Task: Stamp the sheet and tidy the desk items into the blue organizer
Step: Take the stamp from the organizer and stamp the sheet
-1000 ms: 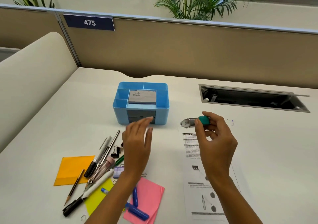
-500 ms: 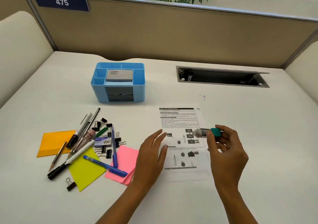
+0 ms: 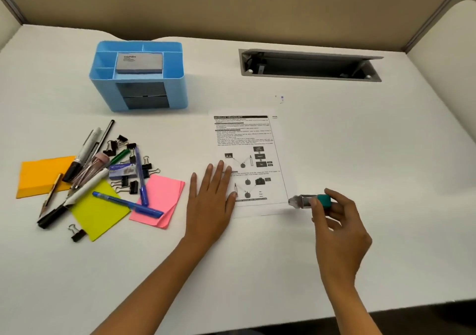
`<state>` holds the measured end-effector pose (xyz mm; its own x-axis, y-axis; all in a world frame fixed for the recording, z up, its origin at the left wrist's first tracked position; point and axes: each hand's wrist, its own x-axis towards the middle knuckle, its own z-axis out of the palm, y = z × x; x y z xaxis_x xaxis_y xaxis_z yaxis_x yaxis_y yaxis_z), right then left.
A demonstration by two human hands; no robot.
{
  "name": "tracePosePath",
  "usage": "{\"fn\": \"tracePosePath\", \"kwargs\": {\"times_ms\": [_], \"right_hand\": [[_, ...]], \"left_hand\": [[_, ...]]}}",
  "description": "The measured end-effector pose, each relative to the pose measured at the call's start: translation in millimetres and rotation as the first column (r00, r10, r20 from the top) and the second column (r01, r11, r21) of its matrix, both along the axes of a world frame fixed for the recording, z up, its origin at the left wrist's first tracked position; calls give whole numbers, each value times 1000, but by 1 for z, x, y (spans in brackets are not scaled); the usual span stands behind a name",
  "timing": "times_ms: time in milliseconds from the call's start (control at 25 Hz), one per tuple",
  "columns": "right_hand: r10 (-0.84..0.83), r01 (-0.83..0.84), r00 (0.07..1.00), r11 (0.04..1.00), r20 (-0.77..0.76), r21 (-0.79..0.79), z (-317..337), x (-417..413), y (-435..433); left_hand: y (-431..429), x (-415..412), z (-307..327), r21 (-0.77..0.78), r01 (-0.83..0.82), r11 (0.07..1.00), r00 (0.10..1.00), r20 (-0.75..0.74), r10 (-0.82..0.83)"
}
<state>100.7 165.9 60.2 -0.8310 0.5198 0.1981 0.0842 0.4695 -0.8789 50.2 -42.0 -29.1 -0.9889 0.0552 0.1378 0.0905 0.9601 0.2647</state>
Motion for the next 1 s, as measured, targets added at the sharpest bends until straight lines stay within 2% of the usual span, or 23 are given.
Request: {"fn": "tracePosePath", "kwargs": {"times_ms": [480, 1000], "right_hand": [[78, -77, 997, 987, 4, 138, -9, 11, -7], [65, -63, 998, 984, -5, 168, -11, 7, -9]], "left_hand": [[1, 1, 3, -28, 1, 1000, 1000, -8, -1], [1, 0, 3, -17, 6, 1000, 1000, -12, -6]]}}
